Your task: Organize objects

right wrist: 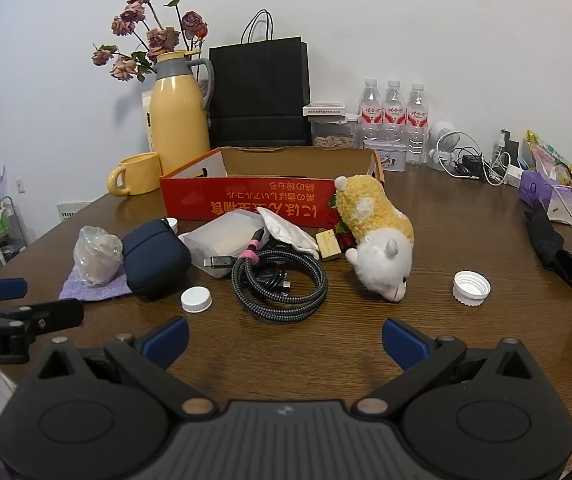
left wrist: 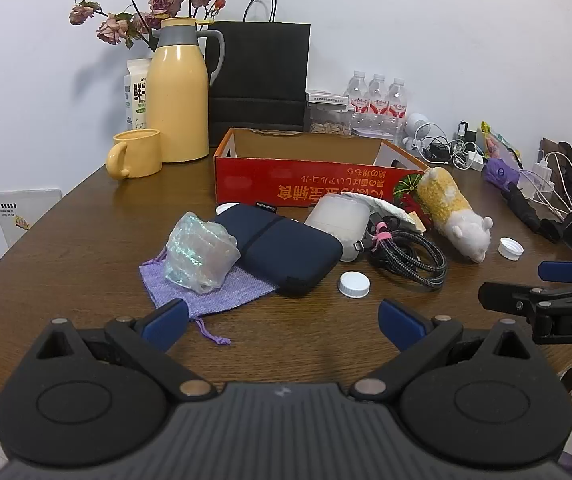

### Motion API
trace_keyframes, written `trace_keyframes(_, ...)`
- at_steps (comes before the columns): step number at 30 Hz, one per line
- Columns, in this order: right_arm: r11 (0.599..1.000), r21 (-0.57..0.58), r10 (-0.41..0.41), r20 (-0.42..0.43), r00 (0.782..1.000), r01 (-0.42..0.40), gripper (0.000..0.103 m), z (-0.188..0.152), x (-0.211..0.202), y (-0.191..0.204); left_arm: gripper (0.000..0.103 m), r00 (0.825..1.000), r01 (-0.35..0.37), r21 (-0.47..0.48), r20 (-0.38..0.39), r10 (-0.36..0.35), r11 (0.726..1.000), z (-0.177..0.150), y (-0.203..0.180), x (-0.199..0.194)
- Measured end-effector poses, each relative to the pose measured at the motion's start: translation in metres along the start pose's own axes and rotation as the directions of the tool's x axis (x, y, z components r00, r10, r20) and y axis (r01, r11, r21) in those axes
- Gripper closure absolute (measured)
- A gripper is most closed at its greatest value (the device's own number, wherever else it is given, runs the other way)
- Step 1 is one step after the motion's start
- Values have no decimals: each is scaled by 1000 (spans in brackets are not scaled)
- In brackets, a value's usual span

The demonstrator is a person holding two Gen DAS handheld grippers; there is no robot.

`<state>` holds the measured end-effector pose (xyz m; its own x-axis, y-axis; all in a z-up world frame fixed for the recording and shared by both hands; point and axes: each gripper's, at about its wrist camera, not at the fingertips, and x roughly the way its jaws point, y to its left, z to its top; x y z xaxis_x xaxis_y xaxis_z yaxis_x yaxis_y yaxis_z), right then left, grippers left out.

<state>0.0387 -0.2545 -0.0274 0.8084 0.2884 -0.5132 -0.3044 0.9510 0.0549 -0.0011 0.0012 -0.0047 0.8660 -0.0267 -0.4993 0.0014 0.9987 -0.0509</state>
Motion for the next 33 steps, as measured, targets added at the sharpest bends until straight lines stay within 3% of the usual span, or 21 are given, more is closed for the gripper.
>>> trace_keyframes(33, 1000, 1, -4, -6, 1000, 4, 0, 0, 2, 2, 0, 1000, -4, -4, -4, 4, 1000, -2, 1, 0)
